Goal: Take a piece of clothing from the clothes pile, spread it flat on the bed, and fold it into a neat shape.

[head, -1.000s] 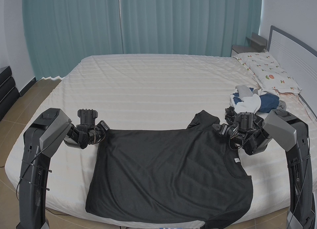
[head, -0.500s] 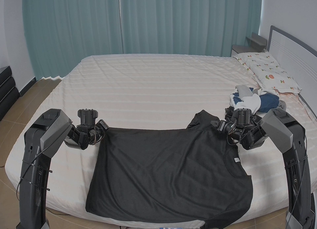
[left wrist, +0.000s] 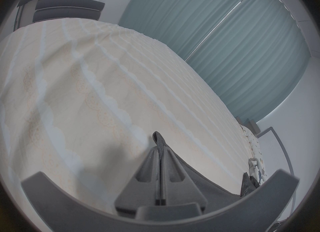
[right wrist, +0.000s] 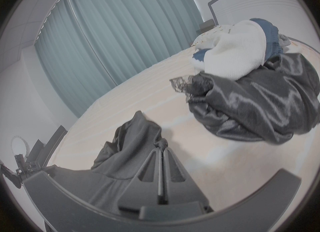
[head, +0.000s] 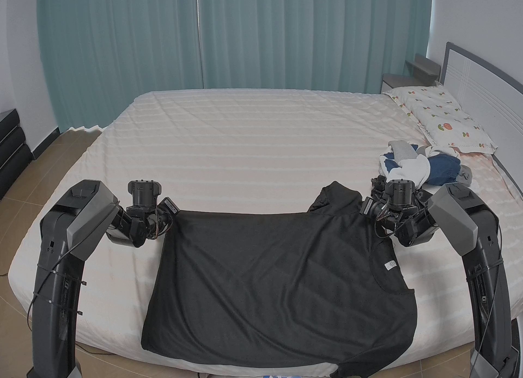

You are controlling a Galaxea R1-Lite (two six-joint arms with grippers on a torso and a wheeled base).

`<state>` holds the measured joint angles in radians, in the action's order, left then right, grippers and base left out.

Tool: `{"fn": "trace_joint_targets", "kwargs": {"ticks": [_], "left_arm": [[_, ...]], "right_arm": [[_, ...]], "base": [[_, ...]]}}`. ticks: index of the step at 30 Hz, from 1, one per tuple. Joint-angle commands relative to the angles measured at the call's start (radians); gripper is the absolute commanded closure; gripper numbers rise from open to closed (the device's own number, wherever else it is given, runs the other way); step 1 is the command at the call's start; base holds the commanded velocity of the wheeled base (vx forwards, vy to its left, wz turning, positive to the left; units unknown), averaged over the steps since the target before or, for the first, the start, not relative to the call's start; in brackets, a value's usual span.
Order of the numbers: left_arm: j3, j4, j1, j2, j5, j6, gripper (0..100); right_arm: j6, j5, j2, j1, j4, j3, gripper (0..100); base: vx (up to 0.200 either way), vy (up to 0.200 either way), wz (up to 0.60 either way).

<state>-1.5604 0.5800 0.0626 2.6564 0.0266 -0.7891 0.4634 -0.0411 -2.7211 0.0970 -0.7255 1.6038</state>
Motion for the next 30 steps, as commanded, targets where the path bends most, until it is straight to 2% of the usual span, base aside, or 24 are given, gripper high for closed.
{"fn": "trace_joint_targets", "kwargs": {"ticks": [1,9,29,30], "left_arm": [[-0.004,0.017,-0.003,0.002,0.007,-0.001,100],[-0.004,0.136,-0.006,0.03,0.067,-0.001,100],[-0.006,0.098,-0.003,0.042,0.07,0.008,100],[-0.006,0.089,-0.003,0.042,0.069,0.01,0]], "right_arm": [[0.006,0.006,-0.002,-0.011,-0.006,0.025,100],[0.041,0.041,-0.022,-0.031,-0.081,0.059,100],[0.029,0.089,-0.114,-0.02,-0.097,0.145,100],[0.027,0.089,-0.118,-0.019,-0.098,0.145,0]], "base": [[0.0,0.0,0.0],[0.0,0.0,0.0],[0.0,0.0,0.0],[0.0,0.0,0.0]]}}
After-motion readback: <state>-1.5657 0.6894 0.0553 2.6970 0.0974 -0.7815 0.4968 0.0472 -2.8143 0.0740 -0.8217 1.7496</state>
